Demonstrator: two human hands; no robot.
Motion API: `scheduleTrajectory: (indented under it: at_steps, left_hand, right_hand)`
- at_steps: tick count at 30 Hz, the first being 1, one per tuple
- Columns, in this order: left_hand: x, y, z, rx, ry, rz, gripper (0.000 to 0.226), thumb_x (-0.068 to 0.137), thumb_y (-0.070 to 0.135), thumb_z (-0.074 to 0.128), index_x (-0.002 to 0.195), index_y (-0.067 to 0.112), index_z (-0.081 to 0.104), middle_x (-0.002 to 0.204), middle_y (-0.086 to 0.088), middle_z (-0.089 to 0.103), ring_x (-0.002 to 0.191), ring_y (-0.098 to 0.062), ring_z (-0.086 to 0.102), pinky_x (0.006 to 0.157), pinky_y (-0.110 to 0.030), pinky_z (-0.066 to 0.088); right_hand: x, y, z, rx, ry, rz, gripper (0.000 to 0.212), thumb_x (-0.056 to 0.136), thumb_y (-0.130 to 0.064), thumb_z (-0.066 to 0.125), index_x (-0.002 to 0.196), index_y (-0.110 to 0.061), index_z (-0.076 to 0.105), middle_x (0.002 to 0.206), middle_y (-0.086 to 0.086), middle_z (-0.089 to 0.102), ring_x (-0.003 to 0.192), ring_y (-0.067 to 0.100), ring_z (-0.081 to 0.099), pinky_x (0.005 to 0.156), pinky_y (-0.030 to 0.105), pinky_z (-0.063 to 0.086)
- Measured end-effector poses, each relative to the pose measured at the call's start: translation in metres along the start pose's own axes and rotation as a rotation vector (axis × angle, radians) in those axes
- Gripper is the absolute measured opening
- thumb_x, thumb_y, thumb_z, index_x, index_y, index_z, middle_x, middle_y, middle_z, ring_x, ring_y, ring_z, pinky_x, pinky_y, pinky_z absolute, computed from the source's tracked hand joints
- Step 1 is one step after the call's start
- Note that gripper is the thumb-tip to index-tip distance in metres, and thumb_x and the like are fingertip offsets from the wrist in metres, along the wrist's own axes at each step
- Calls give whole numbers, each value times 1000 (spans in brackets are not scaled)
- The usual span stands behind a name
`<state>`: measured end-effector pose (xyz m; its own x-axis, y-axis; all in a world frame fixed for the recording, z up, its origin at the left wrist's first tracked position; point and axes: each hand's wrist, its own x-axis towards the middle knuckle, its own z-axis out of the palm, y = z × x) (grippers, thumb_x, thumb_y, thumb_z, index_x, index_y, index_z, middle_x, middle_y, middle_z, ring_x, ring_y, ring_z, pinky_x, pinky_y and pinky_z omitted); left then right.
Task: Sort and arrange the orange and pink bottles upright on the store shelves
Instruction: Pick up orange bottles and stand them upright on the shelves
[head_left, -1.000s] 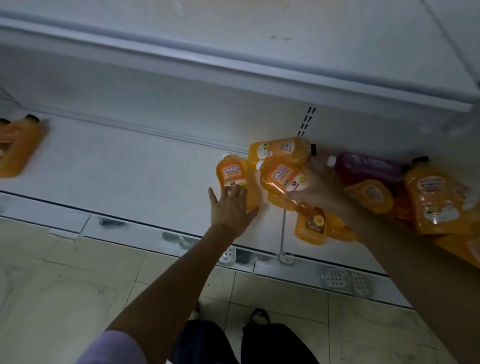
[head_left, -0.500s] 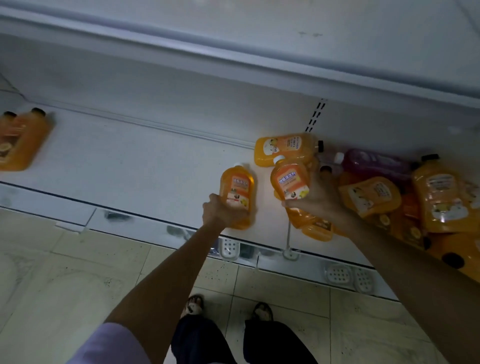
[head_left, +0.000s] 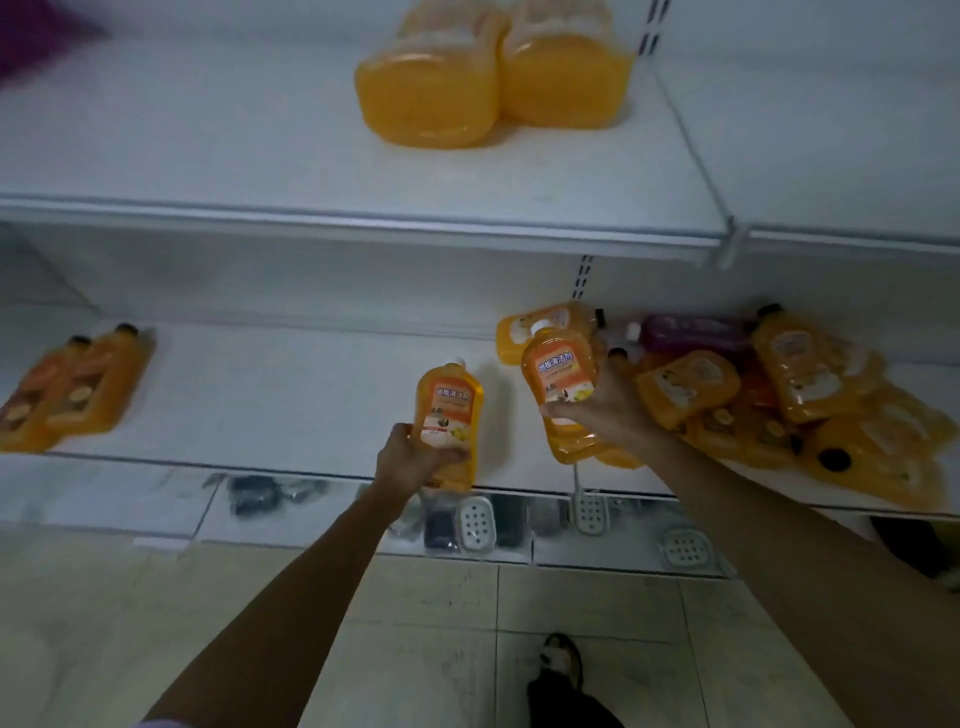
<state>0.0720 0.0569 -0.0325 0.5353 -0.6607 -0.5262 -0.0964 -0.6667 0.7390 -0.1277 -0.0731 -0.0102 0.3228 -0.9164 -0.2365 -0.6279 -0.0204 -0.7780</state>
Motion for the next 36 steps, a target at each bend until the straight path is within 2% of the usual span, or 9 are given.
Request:
scheduleTrajectory:
  at_steps: [3, 7, 14, 18, 21, 25, 28, 32, 36]
  left_hand:
    - [-19, 14, -8, -9, -92, 97, 81, 55, 34, 89, 122, 12, 49, 113, -6, 63, 96, -26, 65, 83, -42, 56]
    - [-51, 35, -15, 45, -192, 247, 72, 63, 23, 85, 121, 13, 44, 106, -1, 57, 92, -19, 58, 65, -23, 49]
    - [-111, 62, 10, 124, -364, 464, 74, 65, 25, 84, 126, 17, 41, 119, -1, 56, 95, -13, 50, 82, -27, 44]
    - [-148, 72, 24, 186, -426, 601, 85, 65, 31, 84, 134, 19, 35, 129, 0, 52, 102, -14, 52, 83, -26, 44]
    - [-173, 85, 32, 227, -475, 701, 87, 65, 29, 84, 135, 20, 32, 130, 1, 50, 115, -20, 53, 88, -30, 46]
    - [-210, 106, 58, 220, -531, 782, 85, 61, 22, 86, 131, 17, 37, 122, 0, 53, 102, -14, 52, 80, -24, 45]
    - [-238, 124, 87, 251, -583, 851, 78, 60, 23, 86, 124, 16, 41, 112, 3, 55, 93, -11, 51, 71, -20, 45]
    - [-278, 150, 136, 262, -648, 918, 84, 60, 28, 86, 129, 19, 38, 113, 5, 53, 96, -11, 52, 77, -25, 47]
    - [-319, 181, 188, 174, -681, 945, 79, 61, 25, 86, 125, 19, 41, 112, 4, 56, 93, -10, 55, 73, -23, 51]
  right_hand:
    - [-36, -7, -15, 53, 134, 6, 97, 67, -31, 84, 144, -25, 25, 118, -7, 49, 104, 13, 50, 76, 22, 42]
    - [-83, -17, -35, 62, 296, -1, 103, 69, -36, 82, 148, -33, 16, 126, -10, 46, 116, 13, 46, 88, 29, 40]
    - [-152, -15, -81, 82, 475, 28, 103, 63, -36, 85, 145, -32, 23, 121, -4, 57, 111, 17, 55, 90, 35, 47]
    - [-181, -16, -99, 207, 639, 76, 91, 69, -29, 82, 142, -26, 28, 112, -7, 50, 103, 13, 50, 82, 29, 40]
    - [-203, -4, -112, 222, 706, 122, 87, 74, -27, 79, 143, -24, 25, 113, -6, 45, 105, 14, 46, 83, 28, 36]
    - [-239, 19, -140, 206, 770, 196, 89, 75, -33, 77, 144, -25, 21, 134, 4, 46, 122, 27, 47, 95, 37, 38]
    - [-264, 33, -174, 208, 824, 190, 90, 75, -36, 76, 144, -29, 18, 133, 3, 46, 121, 29, 48, 100, 47, 43]
    - [-293, 49, -232, 215, 924, 139, 85, 75, -38, 76, 142, -28, 26, 127, 0, 50, 115, 24, 52, 96, 46, 46]
    - [-316, 69, -291, 225, 979, 68, 75, 74, -29, 79, 134, -27, 35, 111, -4, 54, 101, 19, 57, 79, 34, 48]
